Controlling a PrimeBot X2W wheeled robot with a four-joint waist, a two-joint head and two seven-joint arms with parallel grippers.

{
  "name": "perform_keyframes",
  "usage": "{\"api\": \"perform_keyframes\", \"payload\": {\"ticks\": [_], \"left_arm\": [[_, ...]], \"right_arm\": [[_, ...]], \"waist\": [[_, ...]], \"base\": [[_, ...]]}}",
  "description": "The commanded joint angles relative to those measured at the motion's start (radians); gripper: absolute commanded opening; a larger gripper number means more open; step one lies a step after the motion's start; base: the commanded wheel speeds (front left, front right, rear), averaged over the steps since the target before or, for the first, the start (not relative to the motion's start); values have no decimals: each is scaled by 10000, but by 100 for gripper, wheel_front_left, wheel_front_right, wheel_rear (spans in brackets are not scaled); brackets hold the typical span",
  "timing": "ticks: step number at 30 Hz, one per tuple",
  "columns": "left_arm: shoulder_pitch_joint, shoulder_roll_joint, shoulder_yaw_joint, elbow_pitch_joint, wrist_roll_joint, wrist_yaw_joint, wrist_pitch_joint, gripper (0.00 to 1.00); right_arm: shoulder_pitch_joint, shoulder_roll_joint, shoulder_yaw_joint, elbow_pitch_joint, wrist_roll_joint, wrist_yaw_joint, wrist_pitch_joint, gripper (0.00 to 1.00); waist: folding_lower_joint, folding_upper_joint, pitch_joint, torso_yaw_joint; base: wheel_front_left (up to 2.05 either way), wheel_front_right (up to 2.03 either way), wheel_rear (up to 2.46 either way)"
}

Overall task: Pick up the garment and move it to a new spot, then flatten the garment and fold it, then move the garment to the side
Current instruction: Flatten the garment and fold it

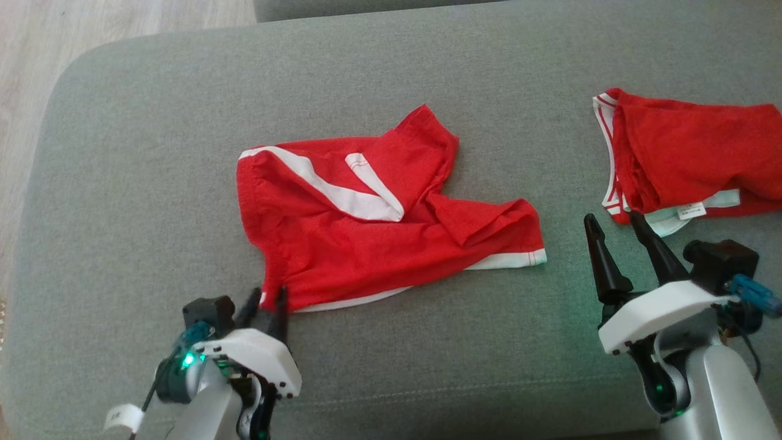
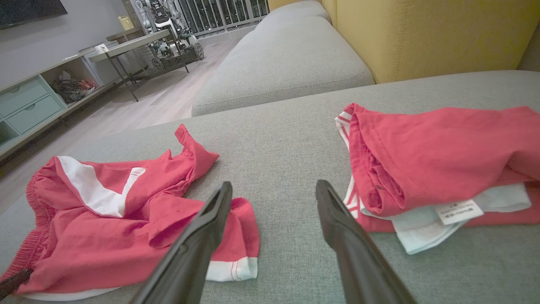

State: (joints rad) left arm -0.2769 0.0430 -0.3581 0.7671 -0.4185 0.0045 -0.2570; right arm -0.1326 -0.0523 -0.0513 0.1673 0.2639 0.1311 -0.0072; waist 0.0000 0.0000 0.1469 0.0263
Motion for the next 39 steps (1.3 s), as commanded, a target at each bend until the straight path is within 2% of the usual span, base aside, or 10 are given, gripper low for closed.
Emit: {"api": "perform_keyframes", "payload": {"ticks": [1, 8, 12, 19, 27, 37, 38, 39], "left_arm": [[-292, 72, 160, -89, -76, -46, -47, 0], [-357, 72, 380, -772, -70, 77, -47, 0], [-119, 72, 593, -1675, 89, 132, -47, 0], [301, 72, 510, -2896, 146, 208, -47, 0], [355, 72, 155, -3333, 84, 299, -47, 0], [298, 72, 46, -3391, 66, 323, -47, 0], [293, 72, 51, -3393, 65, 327, -47, 0], [289, 72, 55, -3394, 64, 333, -47, 0]], "right_arm": [[-379, 20, 215, -365, -52, -4, 16, 100], [-352, 20, 11, 97, 172, -4, 324, 100], [-392, 20, -2, 985, 1211, -4, 540, 100], [-959, 20, 701, 2986, 2594, -4, 498, 100], [-1817, 20, 1305, 4789, 2207, -4, 20, 100], [-2363, 20, 1638, 6022, 1908, -4, -174, 100], [-2391, 20, 1721, 6115, 1960, -4, -117, 85], [-2410, 20, 1810, 6196, 1998, -4, -62, 35]], "waist": [[0, 0, 1, 9], [0, 0, -13, 113], [0, 0, -35, 270], [0, 0, -34, 654], [0, 0, 39, 990], [0, 0, 144, 1131], [0, 0, 146, 1130], [0, 0, 143, 1128]], "base": [[0, 0, 0], [0, 0, 0], [0, 0, 0], [0, 0, 0], [0, 0, 0], [0, 0, 0], [0, 0, 0], [0, 0, 0]]}}
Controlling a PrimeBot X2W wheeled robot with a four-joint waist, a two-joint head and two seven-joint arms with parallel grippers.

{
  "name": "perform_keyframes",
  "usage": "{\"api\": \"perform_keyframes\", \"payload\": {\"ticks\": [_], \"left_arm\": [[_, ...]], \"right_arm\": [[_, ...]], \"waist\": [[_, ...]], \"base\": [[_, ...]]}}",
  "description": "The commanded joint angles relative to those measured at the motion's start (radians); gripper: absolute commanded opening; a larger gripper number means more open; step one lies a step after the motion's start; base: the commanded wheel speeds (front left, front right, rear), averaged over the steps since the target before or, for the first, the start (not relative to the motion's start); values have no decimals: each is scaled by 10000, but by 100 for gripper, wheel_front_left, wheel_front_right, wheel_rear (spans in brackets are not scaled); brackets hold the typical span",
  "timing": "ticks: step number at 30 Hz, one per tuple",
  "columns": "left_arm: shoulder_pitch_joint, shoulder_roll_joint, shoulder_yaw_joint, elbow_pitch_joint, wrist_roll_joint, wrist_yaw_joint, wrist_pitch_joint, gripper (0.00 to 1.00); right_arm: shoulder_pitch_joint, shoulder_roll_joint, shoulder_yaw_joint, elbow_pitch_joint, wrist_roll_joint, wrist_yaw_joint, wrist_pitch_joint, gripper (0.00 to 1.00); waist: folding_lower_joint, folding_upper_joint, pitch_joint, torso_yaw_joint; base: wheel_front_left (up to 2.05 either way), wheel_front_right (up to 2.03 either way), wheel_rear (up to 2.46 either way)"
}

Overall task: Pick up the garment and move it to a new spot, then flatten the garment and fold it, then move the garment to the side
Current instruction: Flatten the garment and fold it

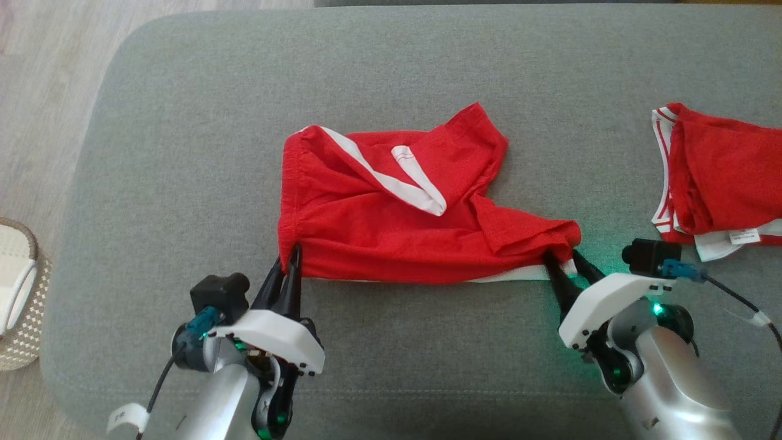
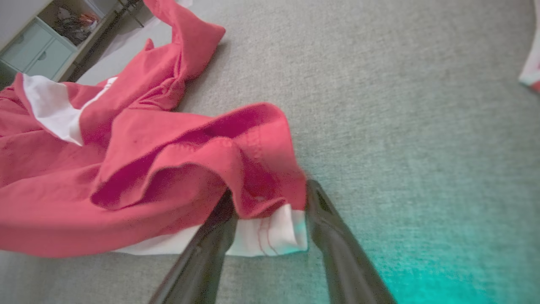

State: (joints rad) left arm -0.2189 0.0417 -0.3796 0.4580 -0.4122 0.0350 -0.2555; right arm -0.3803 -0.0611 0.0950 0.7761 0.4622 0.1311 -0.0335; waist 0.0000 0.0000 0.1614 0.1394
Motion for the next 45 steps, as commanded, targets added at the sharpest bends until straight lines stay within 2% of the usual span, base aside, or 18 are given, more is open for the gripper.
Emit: {"api": "perform_keyframes", "payload": {"ticks": [1, 9, 14, 20, 26, 33, 36, 41, 45], "left_arm": [[-294, 85, 275, -301, 2, 37, -63, 0], [-294, 85, 453, -300, 96, 57, -63, 0], [-178, 85, 578, -437, 284, 14, -63, 0], [-119, 113, 823, -923, 510, -180, -63, 0], [-336, 238, 1036, -1614, 218, -471, 89, 0], [-541, 348, 1465, -3353, -683, -491, 1163, 0], [-510, 328, 1629, -4494, -1332, -364, 2058, 0], [-622, 306, 1746, -5400, -2054, -153, 3128, 0], [-1251, 452, 1956, -5518, -2738, 58, 4391, 0]], "right_arm": [[53, 108, 436, 164, 42, -4, 240, 0], [-5, 108, 433, 216, -181, -4, 127, 0], [-54, 88, 153, -386, -766, -4, 273, 0], [-144, -199, -151, -2243, -1143, -4, 963, 0], [53, -444, -471, -4579, -1146, -4, 1964, 0], [373, -126, -1037, -7007, -332, -4, 3076, 0], [692, 70, -1511, -7939, 486, -4, 3762, 0], [963, 102, -1822, -8240, 1859, -4, 4393, 0], [631, 105, -2233, -7685, 2795, -4, 4709, 0]], "waist": [[0, 0, -10, -6], [0, 0, -229, -90], [0, 0, -571, -212], [0, 0, -1122, -340], [0, 0, -1826, -329], [0, 0, -2392, -304], [0, 0, -2559, -320], [0, 0, -2596, -321], [0, 0, -2429, -336]], "base": [[0, 0, 0], [0, 0, 0], [0, 0, 0], [0, 0, 0], [0, 0, 0], [0, 0, 0], [0, 0, 0], [0, 0, 0], [0, 0, 0]]}}
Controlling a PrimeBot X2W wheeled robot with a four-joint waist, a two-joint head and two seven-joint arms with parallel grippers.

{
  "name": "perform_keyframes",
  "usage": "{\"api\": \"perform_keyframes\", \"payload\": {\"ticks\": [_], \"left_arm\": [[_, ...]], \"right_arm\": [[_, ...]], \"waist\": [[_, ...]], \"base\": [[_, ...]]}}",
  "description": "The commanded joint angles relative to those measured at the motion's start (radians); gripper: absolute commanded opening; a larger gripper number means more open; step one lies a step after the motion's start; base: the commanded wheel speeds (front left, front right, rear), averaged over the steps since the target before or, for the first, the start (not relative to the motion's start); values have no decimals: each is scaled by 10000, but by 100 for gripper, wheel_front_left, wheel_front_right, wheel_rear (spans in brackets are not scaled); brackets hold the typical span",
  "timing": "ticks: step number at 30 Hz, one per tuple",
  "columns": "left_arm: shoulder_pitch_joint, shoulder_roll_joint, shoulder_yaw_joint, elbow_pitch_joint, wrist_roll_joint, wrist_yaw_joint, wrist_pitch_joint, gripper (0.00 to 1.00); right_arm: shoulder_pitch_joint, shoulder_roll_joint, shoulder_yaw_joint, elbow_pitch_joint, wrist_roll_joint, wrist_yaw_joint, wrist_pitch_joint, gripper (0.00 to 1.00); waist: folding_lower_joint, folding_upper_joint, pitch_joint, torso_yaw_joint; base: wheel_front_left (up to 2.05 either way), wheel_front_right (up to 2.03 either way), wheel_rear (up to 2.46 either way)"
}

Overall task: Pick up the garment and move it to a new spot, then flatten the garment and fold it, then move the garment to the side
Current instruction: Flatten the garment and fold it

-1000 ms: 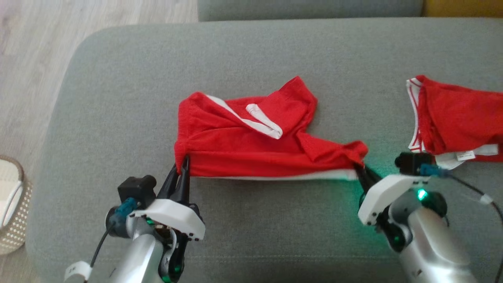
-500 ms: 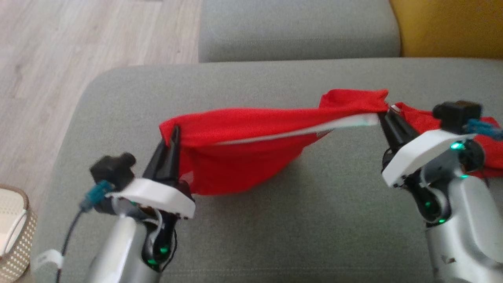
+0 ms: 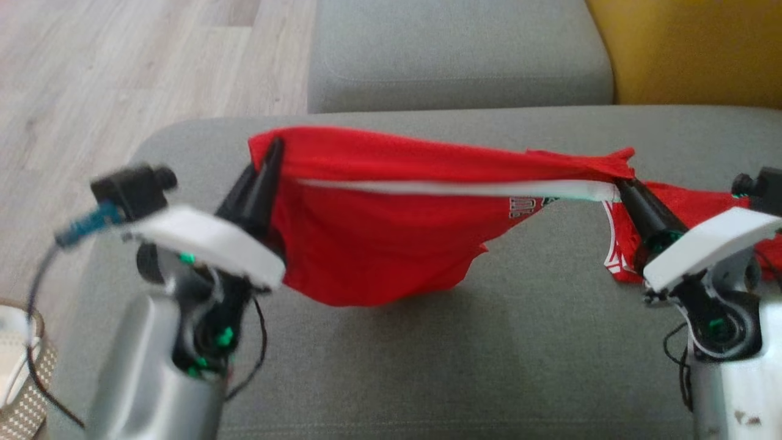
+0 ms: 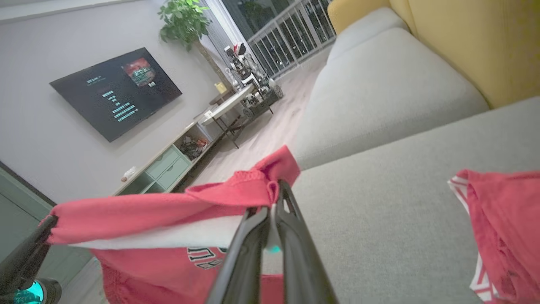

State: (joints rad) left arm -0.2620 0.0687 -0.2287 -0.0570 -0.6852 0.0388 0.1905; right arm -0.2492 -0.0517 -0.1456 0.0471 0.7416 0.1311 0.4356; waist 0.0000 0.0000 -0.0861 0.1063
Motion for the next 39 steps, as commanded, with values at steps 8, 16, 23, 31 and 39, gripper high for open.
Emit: {"api": "perform_keyframes", "payload": {"ticks": [8, 16, 23, 31, 39], "left_arm": [[-4331, 384, 1111, 1886, -1252, 692, 2208, 0], [-10119, 677, 1327, 4880, -131, -230, -393, 0], [-11351, 448, 1379, 7444, 110, -1292, -3311, 0], [-9295, 59, 264, 9927, -234, -1665, -3014, 0], [-7113, -95, -1269, 10618, -219, -1691, -3069, 0]], "right_arm": [[-5071, 13, -99, 3896, 637, -4, 265, 0], [-12128, 14, 1618, 7571, 631, -4, -3311, 0], [-12717, 14, 3140, 9022, 2241, -4, -5981, 0], [-11143, 14, 4119, 12087, 3230, -4, -4960, 0], [-9168, -94, 4205, 12431, 3086, -4, -3491, 0]], "waist": [[0, 0, 1821, -150], [0, 0, 4454, -76], [0, 0, 5046, 61], [0, 0, 5007, 389], [0, 0, 4316, 643]], "base": [[0, 0, 0], [0, 0, 0], [0, 0, 0], [0, 0, 0], [0, 0, 0]]}}
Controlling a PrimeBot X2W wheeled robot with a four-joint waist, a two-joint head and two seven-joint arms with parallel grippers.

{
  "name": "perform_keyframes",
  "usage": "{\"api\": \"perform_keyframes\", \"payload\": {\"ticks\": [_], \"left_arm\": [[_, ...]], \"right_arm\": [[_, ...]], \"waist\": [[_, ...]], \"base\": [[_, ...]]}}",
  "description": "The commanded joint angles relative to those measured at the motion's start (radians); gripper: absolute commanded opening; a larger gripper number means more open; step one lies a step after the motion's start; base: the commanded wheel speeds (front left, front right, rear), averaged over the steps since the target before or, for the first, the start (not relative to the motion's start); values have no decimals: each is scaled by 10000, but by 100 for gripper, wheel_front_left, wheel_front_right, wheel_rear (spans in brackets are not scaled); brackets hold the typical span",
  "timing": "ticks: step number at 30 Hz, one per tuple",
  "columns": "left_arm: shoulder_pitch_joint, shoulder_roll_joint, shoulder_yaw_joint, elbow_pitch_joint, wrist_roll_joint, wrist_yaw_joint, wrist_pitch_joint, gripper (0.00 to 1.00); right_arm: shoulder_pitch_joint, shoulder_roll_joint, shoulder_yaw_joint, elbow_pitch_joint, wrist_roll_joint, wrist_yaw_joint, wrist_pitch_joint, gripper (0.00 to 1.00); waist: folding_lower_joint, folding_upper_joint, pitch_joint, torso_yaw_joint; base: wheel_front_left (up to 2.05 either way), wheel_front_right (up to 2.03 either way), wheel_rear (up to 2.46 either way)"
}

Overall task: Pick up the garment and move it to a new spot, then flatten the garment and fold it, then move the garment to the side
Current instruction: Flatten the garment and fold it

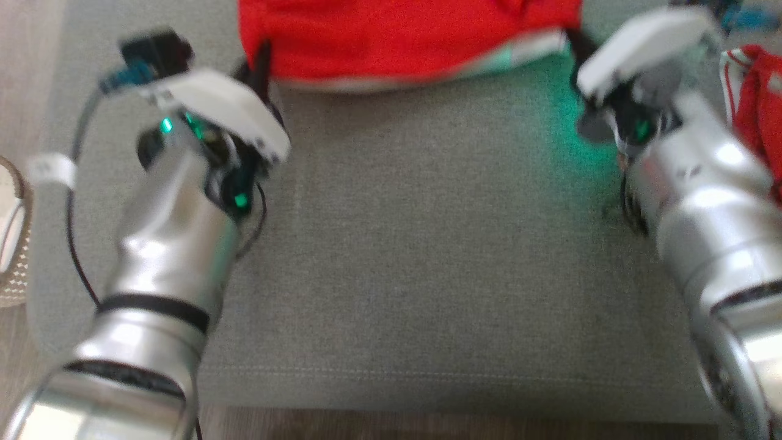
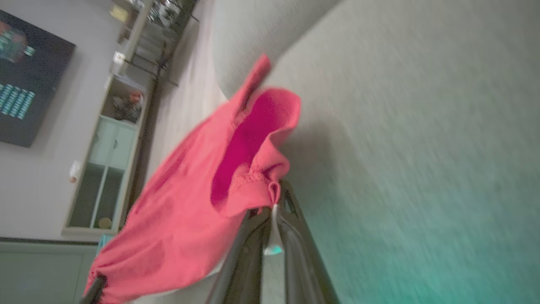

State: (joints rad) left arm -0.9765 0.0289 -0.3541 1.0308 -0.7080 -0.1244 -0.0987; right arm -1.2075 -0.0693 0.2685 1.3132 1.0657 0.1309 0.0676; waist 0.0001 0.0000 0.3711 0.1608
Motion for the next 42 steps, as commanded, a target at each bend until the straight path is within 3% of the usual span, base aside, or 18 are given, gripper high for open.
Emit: {"api": "perform_keyframes", "payload": {"ticks": [1, 8, 16, 26, 33, 42], "left_arm": [[32, 303, -15, -260, 9, -60, -178, 0], [1215, 276, -929, -238, -58, -61, -809, 0], [1849, 316, -1330, 16, -27, -62, -1394, 0], [3134, 454, -2008, 47, 397, -63, -1612, 0], [4381, 580, -2313, -344, 626, -63, -1627, 0], [6008, 802, -2441, -1057, 640, -63, -1630, 0]], "right_arm": [[415, 82, 64, -230, -154, -2, 189, 0], [1530, -213, -161, -227, -945, -2, 878, 0], [2143, -305, -195, -226, -1572, -2, 1196, 0], [3236, -593, 433, -314, -2135, -2, 2372, 0], [4571, -995, 1127, -1309, -2131, -2, 3707, 0], [6177, -2201, 1437, -2982, -1698, -2, 5649, 0]], "waist": [[-1, 0, -256, 98], [-1, 0, -936, 224], [-1, 0, -1546, 197], [-1, 0, -2627, 42], [-1, 0, -3532, -25], [-1, 0, -4370, 17]], "base": [[0, 0, 0], [0, 0, 0], [0, 0, 0], [0, 0, 0], [0, 0, 0], [0, 0, 0]]}}
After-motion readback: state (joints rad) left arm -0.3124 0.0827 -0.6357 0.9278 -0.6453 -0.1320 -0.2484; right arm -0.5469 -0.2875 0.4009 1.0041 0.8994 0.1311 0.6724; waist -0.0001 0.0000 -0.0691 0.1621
